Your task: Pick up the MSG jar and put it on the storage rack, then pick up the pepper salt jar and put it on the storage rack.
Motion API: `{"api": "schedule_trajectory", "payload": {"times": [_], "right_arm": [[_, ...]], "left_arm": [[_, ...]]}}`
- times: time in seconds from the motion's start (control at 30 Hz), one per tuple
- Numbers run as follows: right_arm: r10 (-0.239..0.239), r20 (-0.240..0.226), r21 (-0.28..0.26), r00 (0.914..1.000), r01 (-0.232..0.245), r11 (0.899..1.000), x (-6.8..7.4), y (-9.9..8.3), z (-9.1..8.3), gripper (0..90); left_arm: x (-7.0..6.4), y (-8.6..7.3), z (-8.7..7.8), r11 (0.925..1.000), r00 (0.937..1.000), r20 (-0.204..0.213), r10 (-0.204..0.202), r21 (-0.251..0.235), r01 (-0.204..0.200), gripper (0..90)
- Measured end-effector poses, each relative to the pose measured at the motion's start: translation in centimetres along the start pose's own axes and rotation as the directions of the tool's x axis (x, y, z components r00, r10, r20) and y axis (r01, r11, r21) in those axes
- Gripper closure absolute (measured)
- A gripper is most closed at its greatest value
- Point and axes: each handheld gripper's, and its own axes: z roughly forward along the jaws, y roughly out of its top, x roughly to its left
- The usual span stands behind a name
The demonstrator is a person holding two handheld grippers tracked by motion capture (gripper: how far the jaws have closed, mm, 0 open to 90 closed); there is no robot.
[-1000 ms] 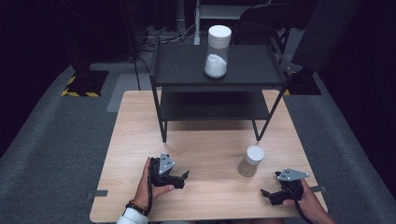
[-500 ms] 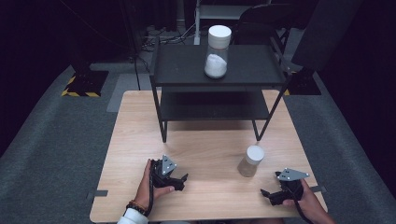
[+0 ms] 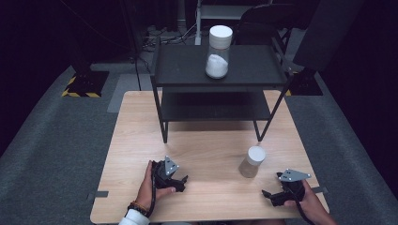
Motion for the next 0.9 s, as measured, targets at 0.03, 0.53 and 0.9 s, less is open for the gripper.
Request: {"api": "schedule_trajectory", "payload": {"times": [0.03, 0.53, 0.9], "right_arm": [[0.0, 0.0, 0.0, 1.0, 0.0, 1.0, 0.0, 0.0, 0.0, 0.0], [0.0, 0.0, 0.0, 1.0, 0.0, 1.0, 0.0, 0.0, 0.0, 0.0], [-0.005, -0.003, 0.0, 1.0, 0.005, 1.0, -0.1, 0.0, 0.1, 0.0]], "left_arm": [[0.1, 0.1, 0.0, 1.0, 1.0, 0.002, 0.001, 0.003, -0.001, 1.7], [2.0, 0.5, 0.4, 0.9968, 0.9945, 0.078, -0.07, 0.043, 0.067, 1.2], [2.0, 0.5, 0.4, 0.9968, 0.9945, 0.077, -0.071, 0.044, 0.068, 0.8]]}}
